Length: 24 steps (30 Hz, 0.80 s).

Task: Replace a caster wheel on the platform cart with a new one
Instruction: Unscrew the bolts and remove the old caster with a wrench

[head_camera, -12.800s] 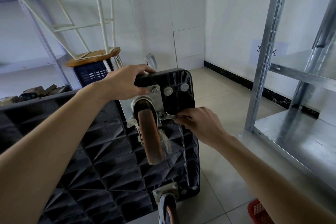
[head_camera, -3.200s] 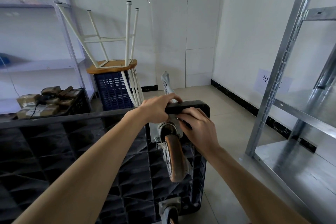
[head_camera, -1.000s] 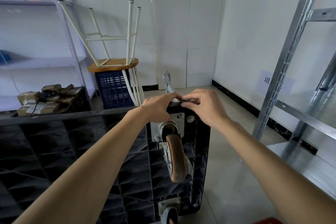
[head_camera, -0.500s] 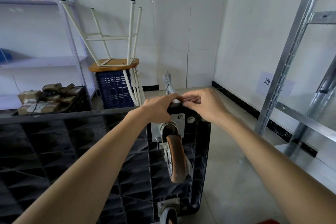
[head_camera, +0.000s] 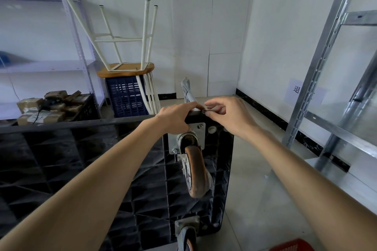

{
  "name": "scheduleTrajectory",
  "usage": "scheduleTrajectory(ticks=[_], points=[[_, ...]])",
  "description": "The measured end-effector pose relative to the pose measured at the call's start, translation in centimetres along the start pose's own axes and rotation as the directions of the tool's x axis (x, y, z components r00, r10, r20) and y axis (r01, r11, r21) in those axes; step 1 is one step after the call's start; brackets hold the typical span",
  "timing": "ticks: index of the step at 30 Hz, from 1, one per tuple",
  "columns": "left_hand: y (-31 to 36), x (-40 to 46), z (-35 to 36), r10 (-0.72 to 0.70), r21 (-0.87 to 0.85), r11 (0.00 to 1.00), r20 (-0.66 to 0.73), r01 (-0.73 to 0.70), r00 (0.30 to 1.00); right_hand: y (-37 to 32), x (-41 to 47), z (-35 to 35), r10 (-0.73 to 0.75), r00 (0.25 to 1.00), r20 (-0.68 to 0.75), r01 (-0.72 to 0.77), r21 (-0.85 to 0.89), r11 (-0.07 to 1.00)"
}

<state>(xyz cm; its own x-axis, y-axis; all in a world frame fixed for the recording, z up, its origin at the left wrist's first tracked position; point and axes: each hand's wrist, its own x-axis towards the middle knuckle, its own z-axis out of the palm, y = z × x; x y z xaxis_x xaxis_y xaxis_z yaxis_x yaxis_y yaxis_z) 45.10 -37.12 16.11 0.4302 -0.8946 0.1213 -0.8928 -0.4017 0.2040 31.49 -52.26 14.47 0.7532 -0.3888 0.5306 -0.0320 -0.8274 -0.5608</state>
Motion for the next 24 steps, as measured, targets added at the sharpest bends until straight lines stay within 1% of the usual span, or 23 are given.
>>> scheduleTrajectory(ticks=[3,6,12,17,19,24], points=[[-0.2,-0.8,0.0,0.009,0.022,1.000,-0.047,-0.008,0.999,-0.4,-1.2,-0.7,-0.064,0.998,0.023,0.067,-0.139,0.988],[-0.7,-2.4,0.1,0.010,-0.024,1.000,-0.126,-0.013,0.992,-1.2,-2.3,-1.7,-0.066,0.997,0.033,0.072,-0.221,0.973],[-1.3,-7.6,1.4,0.012,-0.024,0.999,-0.306,-0.021,0.952,-3.1,-4.9,-2.5,-0.055,0.998,0.028,0.061,-0.309,0.949],[-2.0,-12.2,4.1,0.076,0.038,0.997,-0.436,-0.067,0.896,-3.7,-8.4,-2.2,-0.012,0.998,0.065,0.034,-0.361,0.932],[-2.1,-14.1,5.4,0.082,0.067,0.996,-0.435,-0.059,0.897,-3.4,-9.8,-1.8,0.010,0.998,0.065,0.016,-0.394,0.919],[-3.1,-18.2,10.2,-0.028,0.033,0.999,-0.255,0.037,0.967,-1.1,-13.8,0.2,0.094,0.988,0.125,-0.024,-0.474,0.880]])
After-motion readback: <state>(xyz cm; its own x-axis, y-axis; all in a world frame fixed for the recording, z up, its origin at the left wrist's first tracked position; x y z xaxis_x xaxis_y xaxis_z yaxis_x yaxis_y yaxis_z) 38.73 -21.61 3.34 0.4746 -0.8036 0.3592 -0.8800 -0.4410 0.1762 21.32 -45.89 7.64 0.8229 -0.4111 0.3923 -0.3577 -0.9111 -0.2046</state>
